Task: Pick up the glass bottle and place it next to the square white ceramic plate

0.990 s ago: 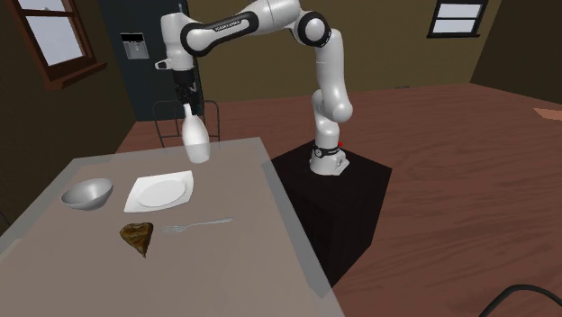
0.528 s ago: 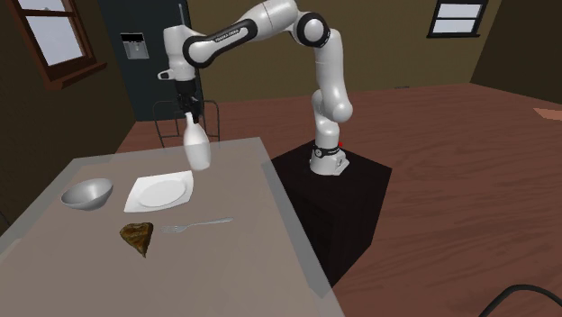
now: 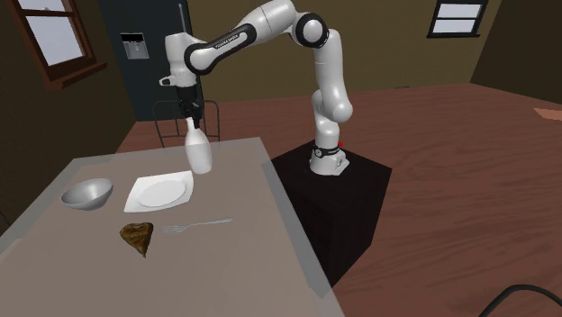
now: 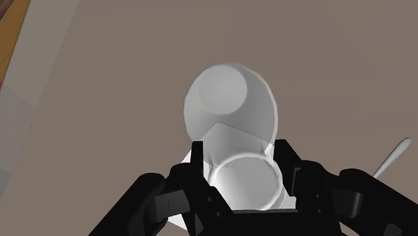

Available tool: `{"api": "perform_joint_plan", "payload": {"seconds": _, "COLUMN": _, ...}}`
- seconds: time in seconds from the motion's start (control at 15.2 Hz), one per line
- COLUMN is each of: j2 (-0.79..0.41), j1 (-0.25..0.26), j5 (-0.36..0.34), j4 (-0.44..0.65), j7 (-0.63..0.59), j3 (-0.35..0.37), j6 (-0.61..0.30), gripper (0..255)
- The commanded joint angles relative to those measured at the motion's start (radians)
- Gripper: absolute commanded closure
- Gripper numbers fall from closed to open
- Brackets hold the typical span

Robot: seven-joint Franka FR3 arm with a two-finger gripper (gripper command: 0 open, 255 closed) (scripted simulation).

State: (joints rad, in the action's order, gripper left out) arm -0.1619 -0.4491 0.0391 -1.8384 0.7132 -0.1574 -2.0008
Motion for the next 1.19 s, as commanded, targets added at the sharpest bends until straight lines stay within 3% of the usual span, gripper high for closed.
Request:
{"api": "perform_joint_plan", "payload": {"seconds": 0.0, "j2": 0.0, "j1": 0.0, "j5": 0.0, "j4": 0.0, "j7": 0.0, "j3": 0.0, "j6": -0.001, "gripper": 255}}
{"api": "perform_joint_plan", "payload": {"seconds": 0.07, "j2": 0.0, "j1": 0.0, "j5": 0.0, "j4": 0.0, "j7": 0.0, "j3": 0.0, "j6": -0.001, "gripper": 255}}
{"api": "perform_joint_plan", "payload": {"seconds": 0.13, "j2": 0.0, "j1": 0.0, "j5": 0.0, "j4": 0.0, "j7": 0.0, "j3": 0.0, "j6": -0.001, "gripper": 0}}
{"api": "perform_joint_plan", "payload": {"seconds": 0.46, "j2": 0.0, "j1": 0.0, "j5": 0.0, "j4": 0.0, "j7": 0.0, "j3": 0.0, "j6": -0.001, "gripper": 0}}
{"api": "perform_joint_plan", "payload": {"seconds": 0.73, "j2": 0.026, "j1": 0.0, "j5": -0.006, "j4": 0.096, "j7": -0.004, "j3": -0.001, "j6": 0.12, "gripper": 0}}
{"api": "perform_joint_plan", "payload": {"seconds": 1.12, "j2": 0.026, "j1": 0.0, "j5": -0.006, "j4": 0.096, "j7": -0.004, "j3": -0.001, "j6": 0.12, "gripper": 0}}
